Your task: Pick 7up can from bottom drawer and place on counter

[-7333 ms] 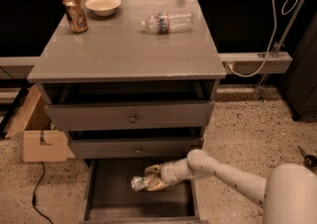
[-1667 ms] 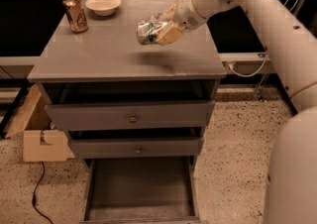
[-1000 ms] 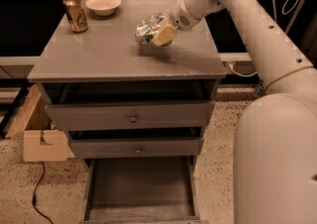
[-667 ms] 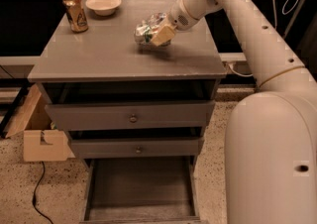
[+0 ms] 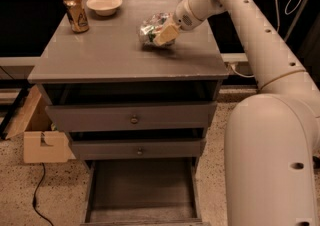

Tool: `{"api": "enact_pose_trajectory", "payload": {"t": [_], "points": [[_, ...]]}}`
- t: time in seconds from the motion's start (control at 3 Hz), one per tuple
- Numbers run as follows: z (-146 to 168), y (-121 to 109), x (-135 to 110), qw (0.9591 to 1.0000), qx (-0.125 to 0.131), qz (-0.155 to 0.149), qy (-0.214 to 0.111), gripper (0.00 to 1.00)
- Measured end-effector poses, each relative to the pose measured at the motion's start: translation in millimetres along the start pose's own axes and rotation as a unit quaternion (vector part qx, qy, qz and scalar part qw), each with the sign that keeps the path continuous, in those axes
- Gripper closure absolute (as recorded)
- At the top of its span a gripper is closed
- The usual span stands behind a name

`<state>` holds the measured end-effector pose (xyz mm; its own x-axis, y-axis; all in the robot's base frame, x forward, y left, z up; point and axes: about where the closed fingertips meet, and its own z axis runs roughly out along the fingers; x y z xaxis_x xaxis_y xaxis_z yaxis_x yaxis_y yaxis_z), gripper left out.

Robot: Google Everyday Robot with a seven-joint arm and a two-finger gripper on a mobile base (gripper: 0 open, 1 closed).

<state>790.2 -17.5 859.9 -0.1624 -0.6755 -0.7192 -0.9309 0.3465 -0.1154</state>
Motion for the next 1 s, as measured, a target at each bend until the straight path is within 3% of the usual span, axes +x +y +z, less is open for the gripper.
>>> {"api": "enact_pose_trajectory", "payload": {"t": [0.33, 0.67, 1.0], "points": [[-6, -9, 3, 0.9997, 0.018, 0.010, -0.012, 0.00], [-22, -16, 7, 0.9989, 0.040, 0.015, -0.023, 0.00], [-63, -18, 14, 0.9962, 0.083, 0.014, -0.022, 0.00]]}}
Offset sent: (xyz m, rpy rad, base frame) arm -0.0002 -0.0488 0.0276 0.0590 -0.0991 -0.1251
